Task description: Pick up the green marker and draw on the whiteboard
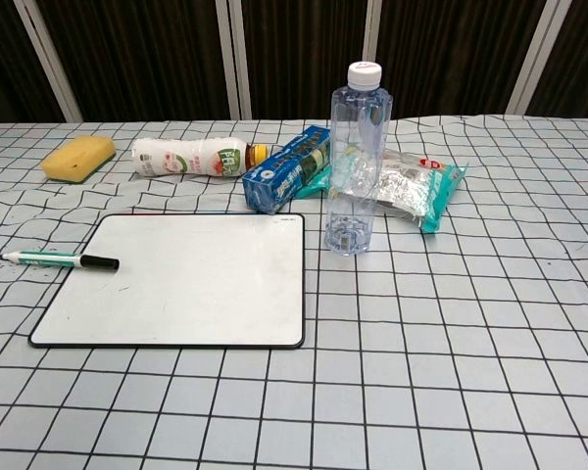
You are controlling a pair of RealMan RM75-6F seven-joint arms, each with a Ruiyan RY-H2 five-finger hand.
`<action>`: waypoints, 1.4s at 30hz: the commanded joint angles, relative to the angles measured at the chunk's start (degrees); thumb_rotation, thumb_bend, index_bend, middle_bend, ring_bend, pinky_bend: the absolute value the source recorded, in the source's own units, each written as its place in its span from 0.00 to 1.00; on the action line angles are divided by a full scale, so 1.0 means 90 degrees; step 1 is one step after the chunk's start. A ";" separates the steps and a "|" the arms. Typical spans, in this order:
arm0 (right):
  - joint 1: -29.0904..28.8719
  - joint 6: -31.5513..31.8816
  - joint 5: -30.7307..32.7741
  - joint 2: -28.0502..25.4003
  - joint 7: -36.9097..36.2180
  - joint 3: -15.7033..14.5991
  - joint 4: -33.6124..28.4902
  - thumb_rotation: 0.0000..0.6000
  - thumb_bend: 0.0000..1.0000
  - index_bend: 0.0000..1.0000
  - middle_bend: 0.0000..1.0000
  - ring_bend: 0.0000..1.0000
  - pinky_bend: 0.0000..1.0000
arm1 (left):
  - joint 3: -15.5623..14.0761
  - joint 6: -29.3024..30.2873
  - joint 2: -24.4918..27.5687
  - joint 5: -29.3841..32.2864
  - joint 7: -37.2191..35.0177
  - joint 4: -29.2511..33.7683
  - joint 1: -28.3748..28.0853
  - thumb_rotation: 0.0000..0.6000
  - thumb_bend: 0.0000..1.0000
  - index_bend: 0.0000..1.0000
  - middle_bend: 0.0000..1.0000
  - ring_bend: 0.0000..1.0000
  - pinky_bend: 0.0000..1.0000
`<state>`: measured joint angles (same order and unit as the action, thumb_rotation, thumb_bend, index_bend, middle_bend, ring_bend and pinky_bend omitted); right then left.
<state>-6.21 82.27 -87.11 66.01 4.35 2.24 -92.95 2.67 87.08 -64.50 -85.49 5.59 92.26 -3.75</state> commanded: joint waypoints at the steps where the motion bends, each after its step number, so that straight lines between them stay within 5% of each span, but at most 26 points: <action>1: -0.0001 -0.0002 0.0000 0.0001 -0.0001 0.0000 -0.0002 1.00 0.35 0.00 0.00 0.00 0.00 | 0.0000 -0.0011 0.0000 0.0011 0.0000 0.0002 -0.0001 1.00 0.08 0.00 0.00 0.00 0.00; 21: 0.0021 0.0026 0.0051 -0.0006 -0.0055 0.0027 -0.0024 1.00 0.35 0.00 0.00 0.00 0.00 | 0.0126 -0.0499 -0.0059 0.0304 0.0141 -0.0036 -0.0264 1.00 0.08 0.02 0.00 0.00 0.00; 32: 0.0006 -0.0014 0.0025 -0.0021 -0.0116 0.0008 -0.0025 1.00 0.35 0.00 0.00 0.00 0.00 | 0.0726 -0.1832 -0.0559 0.1215 0.0992 -0.0448 -0.1297 1.00 0.20 0.32 0.00 0.00 0.00; 42: -0.0003 -0.0045 0.0060 -0.0030 -0.0164 0.0019 -0.0031 1.00 0.35 0.00 0.00 0.00 0.00 | 0.0860 -0.2876 -0.1538 0.2058 0.2002 -0.1382 -0.2122 1.00 0.28 0.44 0.02 0.00 0.00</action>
<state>-6.24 81.87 -86.57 65.74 2.88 2.41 -93.24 10.18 62.39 -76.91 -68.15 22.46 81.21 -21.64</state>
